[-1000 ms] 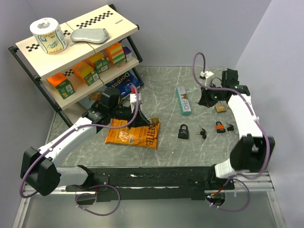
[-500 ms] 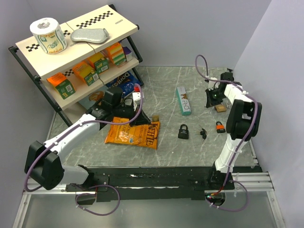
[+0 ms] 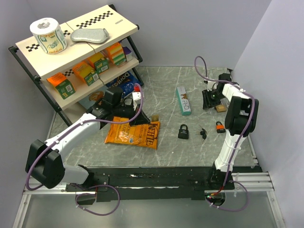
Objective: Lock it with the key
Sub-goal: Place the key at the center of the board, then place the lock at the center of the board.
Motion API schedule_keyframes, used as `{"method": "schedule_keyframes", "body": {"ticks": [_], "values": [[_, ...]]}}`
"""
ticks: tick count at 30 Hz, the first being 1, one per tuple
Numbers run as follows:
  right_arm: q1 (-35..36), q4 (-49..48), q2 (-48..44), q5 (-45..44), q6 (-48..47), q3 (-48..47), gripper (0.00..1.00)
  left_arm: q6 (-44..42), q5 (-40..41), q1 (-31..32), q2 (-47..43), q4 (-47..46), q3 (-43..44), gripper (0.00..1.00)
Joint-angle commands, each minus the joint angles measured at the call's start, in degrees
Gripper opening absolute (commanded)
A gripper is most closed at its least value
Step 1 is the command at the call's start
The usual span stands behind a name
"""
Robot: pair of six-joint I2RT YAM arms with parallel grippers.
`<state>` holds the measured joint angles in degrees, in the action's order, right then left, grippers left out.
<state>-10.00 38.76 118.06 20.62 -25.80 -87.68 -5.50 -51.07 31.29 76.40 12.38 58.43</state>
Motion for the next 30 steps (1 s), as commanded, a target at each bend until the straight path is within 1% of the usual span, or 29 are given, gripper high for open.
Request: {"method": "schedule_keyframes", "body": {"ticks": [1, 5, 6, 7, 8, 9, 10, 11, 12, 13, 14, 15, 16, 17, 18, 19, 22, 23, 24, 25, 27, 28, 30], "values": [[0.24, 2.01, -4.67, 2.4, -2.31, -0.39, 0.55, -1.36, -1.14, -0.26, -0.2, 0.36, 3.35, 0.01], [0.95, 4.83, -12.92, 5.56, -8.28, 0.05, 0.63, 1.27, -2.45, -0.35, 0.41, 1.15, 5.1, 0.01], [1.56, 5.44, -17.03, 8.44, -9.6, 0.14, 0.64, 2.15, -2.54, -0.35, 0.68, 1.41, 5.55, 0.01], [1.82, 5.97, -19.25, 10.3, -10.75, 0.49, 0.67, 3.38, -2.72, -0.26, 1.46, 1.85, 6.07, 0.01], [2.09, 5.71, -21.79, 11.79, -12.41, 2.14, 0.72, 5.13, -3.5, -0.35, 1.82, 2.38, 7.38, 0.01], [3.13, 5.62, -26.61, 15.99, -13.82, 3.12, 0.88, 5.06, -4.03, -0.26, 2.87, 2.99, 8.0, 0.01], [3.84, 5.62, -29.18, 17.68, -15.4, 4.26, 0.96, 8.8, -4.91, -0.26, 3.4, 4.13, 8.62, 0.01], [5.07, 5.36, -31.64, 19.26, -17.59, 6.71, 0.99, 9.71, -5.7, -0.35, 3.93, 4.66, 9.93, 0.01], [7.95, 5.44, -36.1, 21.28, -19.09, 7.86, 0.99, 10.67, -6.58, -0.26, 4.8, 5.19, 10.55, 0.01], [9.72, 5.1, -38.23, 22.0, -20.76, 10.57, 0.99, 13.73, -7.02, -0.26, 5.16, 5.2, 10.99, 0.01], [12.43, 3.7, -43.13, 22.44, -22.43, 12.51, 0.99, 15.24, -7.37, -0.35, 5.51, 5.37, 11.87, 0.01], [14.37, 1.69, -45.61, 22.71, -22.88, 14.45, 0.99, 16.21, -7.81, -0.35, 6.3, 5.81, 12.49, 0.01], [19.35, -0.33, -47.99, 22.36, -23.15, 16.55, 0.99, 17.96, -8.34, -0.26, 6.57, 6.33, 12.93, 0.01], [21.67, -4.44, -51.84, 21.83, -23.41, 20.06, 0.99, 18.85, -8.87, -0.26, 6.83, 7.38, 13.63, 0.01], [24.65, -5.88, -53.27, 20.96, -23.76, 21.4, 0.99, 19.47, -9.48, -0.35, 7.35, 7.92, 13.98, 0.01], [29.29, -6.94, -54.5, 19.73, -23.94, 23.06, 0.99, 20.69, -9.57, -0.35, 7.62, 8.62, 14.34, 0.01], [36.08, -8.35, -56.36, 16.74, -26.66, 24.31, 0.99, 22.89, -8.97, -0.26, 7.45, 9.68, 14.25, 0.01], [40.98, -9.31, -57.06, 12.38, -28.67, 25.96, 0.99, 23.33, -8.96, -0.35, 7.36, 9.59, 13.47, 0.02], [42.85, -12.71, -57.41, 10.6, -29.39, 27.11, 0.99, 23.77, -9.13, -0.26, 7.01, 9.16, 13.03, 0.02], [44.7, -14.05, -57.68, 9.1, -30.18, 29.3, 0.98, 24.91, -9.31, -0.26, 6.75, 8.8, 12.59, 0.03], [48.48, -17.04, -57.77, 6.63, -32.2, 30.72, 0.95, 26.23, -10.19, -0.26, 6.31, 7.4, 11.27, 0.03], [49.45, -16.97, -57.42, 6.45, -32.73, 30.9, 0.94, 27.37, -10.28, -0.26, 6.22, 7.13, 10.91, 0.01], [52.08, -17.14, -56.54, 5.93, -34.22, 31.08, 0.89, 28.0, -10.02, -0.26, 5.95, 6.43, 9.86, 0.01]]}}
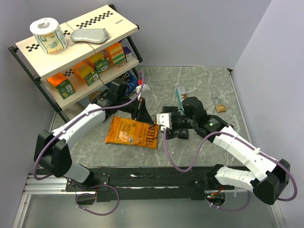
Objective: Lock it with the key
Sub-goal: Place the lock at the center of the board.
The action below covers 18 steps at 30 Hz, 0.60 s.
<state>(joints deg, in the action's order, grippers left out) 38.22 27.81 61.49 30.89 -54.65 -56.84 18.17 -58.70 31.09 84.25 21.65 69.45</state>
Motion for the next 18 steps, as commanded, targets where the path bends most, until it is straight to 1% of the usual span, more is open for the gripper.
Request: {"method": "schedule_keyframes", "body": {"ticks": [1, 2, 7, 9, 10, 13, 15, 16, 18], "values": [[4.58, -7.58, 0.12, -4.61, -5.55, 0.85, 0.86, 4.41, -2.3, -0.07, -1.89, -2.84, -1.51, 0.01], [5.19, -7.77, 0.38, -4.88, -6.25, 0.77, 0.83, 4.5, -1.86, -0.07, -1.98, -2.84, -1.68, 0.01], [6.26, -8.13, 1.17, -7.07, -6.61, 0.24, 0.79, 3.54, -0.54, -0.07, -2.77, -2.05, -2.12, 0.01], [6.26, -8.39, 1.35, -7.51, -6.26, 0.24, 0.8, 3.53, -0.45, -0.07, -2.86, -2.14, -2.21, 0.01], [6.34, -8.48, 1.35, -8.04, -5.99, 0.15, 0.85, 3.45, -0.45, -0.07, -2.77, -2.05, -2.3, 0.01], [6.26, -8.65, 1.7, -8.66, -5.64, -0.38, 0.9, 3.27, -0.1, -0.07, -2.51, -1.96, -2.21, 0.01], [6.17, -7.6, 1.96, -8.4, -5.64, -1.43, 0.9, 3.36, -0.28, -0.07, -2.42, -1.96, -2.3, 0.01], [6.25, -7.25, 2.14, -7.61, -5.55, -1.69, 0.86, 3.53, -0.28, -0.07, -2.42, -2.14, -2.39, 0.01], [6.25, -6.02, 2.23, -6.64, -5.46, -2.39, 0.81, 3.62, -0.28, 0.02, -2.16, -2.31, -2.22, 0.01]]}}
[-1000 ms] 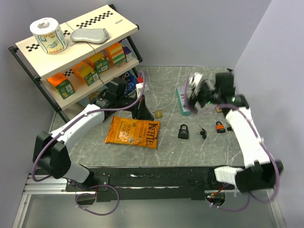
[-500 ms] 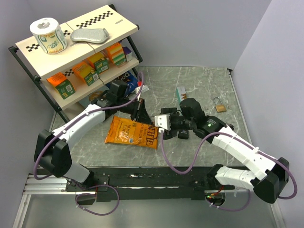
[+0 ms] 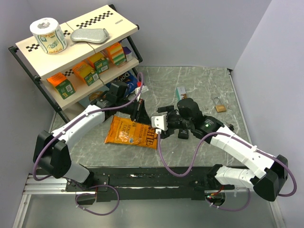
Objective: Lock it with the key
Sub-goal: Place the lock at the center of the board.
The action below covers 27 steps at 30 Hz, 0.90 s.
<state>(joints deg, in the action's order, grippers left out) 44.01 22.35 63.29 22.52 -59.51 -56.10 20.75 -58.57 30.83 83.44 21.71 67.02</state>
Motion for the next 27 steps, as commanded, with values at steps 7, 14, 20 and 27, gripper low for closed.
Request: {"method": "schedule_keyframes", "body": {"ticks": [7, 14, 20, 27], "values": [[1.08, 0.86, 0.52, 3.05, -1.57, -3.32, 0.69, 0.96, 1.08, 0.2, -1.35, -1.94, 0.12, 0.01], [1.52, 0.07, 1.05, 1.3, -2.81, -2.79, 0.53, 1.13, 1.27, 0.2, -0.74, -1.94, 0.47, 0.01], [1.52, -1.16, 1.75, -2.83, -3.16, -2.44, 0.23, 0.61, -0.23, 0.2, -0.38, -1.85, 0.65, 0.05], [-3.56, 1.19, 2.36, -5.3, 5.61, -4.8, 0.0, -1.67, 0.46, -2.95, -2.58, -3.0, -0.32, 0.65]]}}
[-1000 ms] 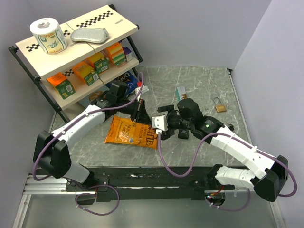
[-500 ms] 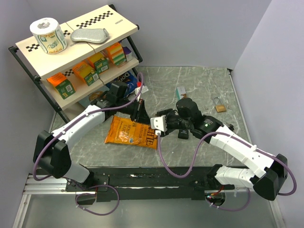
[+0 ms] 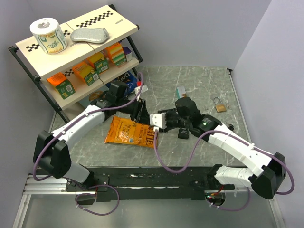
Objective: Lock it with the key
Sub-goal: Place the lock at the center of the board.
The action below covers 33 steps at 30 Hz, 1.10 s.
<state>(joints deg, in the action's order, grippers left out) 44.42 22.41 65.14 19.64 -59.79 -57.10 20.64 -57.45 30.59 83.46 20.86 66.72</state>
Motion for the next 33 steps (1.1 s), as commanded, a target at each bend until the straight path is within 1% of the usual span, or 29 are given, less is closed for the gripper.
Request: {"method": "schedule_keyframes", "body": {"ticks": [1, 2, 3, 4, 5, 6, 7, 8, 9, 10, 11, 13, 15, 17, 18, 20, 23, 28, 30, 33], "values": [[-6.26, 1.84, 1.47, -2.15, 10.96, -4.24, 0.0, -1.75, -0.12, -3.95, -3.04, -2.75, -0.1, 0.68], [-11.07, 2.71, 2.0, -1.63, 13.79, -4.94, 0.0, -1.57, 0.67, -5.52, -4.26, -3.98, -0.18, 0.72], [-13.9, 3.85, 2.61, -0.4, 16.61, -5.91, 0.0, -0.53, 1.2, -8.76, -5.05, -7.21, -0.97, 0.81], [-16.45, 5.0, 3.58, -0.13, 22.2, -6.0, 0.0, 0.27, 1.9, -10.62, -6.02, -9.41, -1.41, 0.87], [-18.91, 5.44, 4.11, 0.13, 24.87, -5.83, 0.0, 0.97, 3.56, -12.29, -7.68, -11.26, -1.85, 0.93], [-23.9, 5.8, 5.51, -0.04, 29.51, -5.31, 0.0, 2.37, 4.53, -15.09, -8.39, -14.15, -2.29, 0.96], [-26.21, 6.32, 6.56, -0.56, 31.82, -4.95, 0.0, 2.99, 5.41, -16.42, -9.01, -15.05, -2.38, 0.96], [-30.58, 6.67, 7.71, -1.18, 33.84, -4.78, 0.0, 3.61, 6.64, -18.61, -9.19, -15.58, -1.77, 0.96], [-32.63, 6.94, 10.41, -2.4, 37.95, -4.86, 0.0, 3.7, 7.69, -19.51, -9.02, -15.85, -1.42, 0.96], [-35.0, 7.38, 11.92, -3.02, 39.99, -4.95, 0.0, 4.05, 9.18, -20.12, -8.67, -15.5, -0.89, 0.96], [-38.5, 7.64, 13.41, -3.55, 43.67, -5.65, 0.0, 4.31, 12.42, -21.17, -8.32, -15.07, 0.33, 0.96], [-41.69, 7.38, 17.72, -4.17, 46.16, -6.7, 0.0, 3.88, 12.8, -22.23, -7.79, -14.88, 1.22, 0.96], [-44.15, 6.33, 21.23, -5.83, 48.88, -8.2, 0.0, 5.28, 13.76, -23.2, -8.05, -16.55, 0.35, 0.96], [-44.16, 4.66, 23.44, -7.15, 49.76, -9.51, 0.0, 6.43, 14.99, -23.56, -8.05, -18.57, -0.53, 0.96], [-45.64, 4.05, 25.54, -7.42, 49.68, -9.87, 0.0, 6.34, 15.43, -23.56, -7.96, -18.58, -0.54, 0.96], [-45.57, 2.99, 27.66, -8.12, 50.2, -11.44, 0.0, 6.25, 16.05, -23.56, -7.44, -17.62, -0.01, 0.96], [-45.74, 3.95, 33.71, -7.68, 51.43, -14.69, 0.0, 5.99, 17.02, -23.56, -5.94, -15.25, 1.65, 0.96], [-45.83, 4.57, 39.09, -9.35, 53.72, -18.56, 0.0, 5.64, 18.95, -23.56, -4.01, -13.04, 3.5, 0.96], [-45.83, 5.18, 41.37, -9.79, 54.25, -19.36, 0.02, 4.94, 19.65, -23.56, -3.83, -12.51, 3.77, 0.96], [-45.83, 5.71, 43.75, -10.32, 55.3, -20.77, 0.08, 4.49, 19.75, -23.56, -3.57, -12.34, 3.94, 0.96]]}}
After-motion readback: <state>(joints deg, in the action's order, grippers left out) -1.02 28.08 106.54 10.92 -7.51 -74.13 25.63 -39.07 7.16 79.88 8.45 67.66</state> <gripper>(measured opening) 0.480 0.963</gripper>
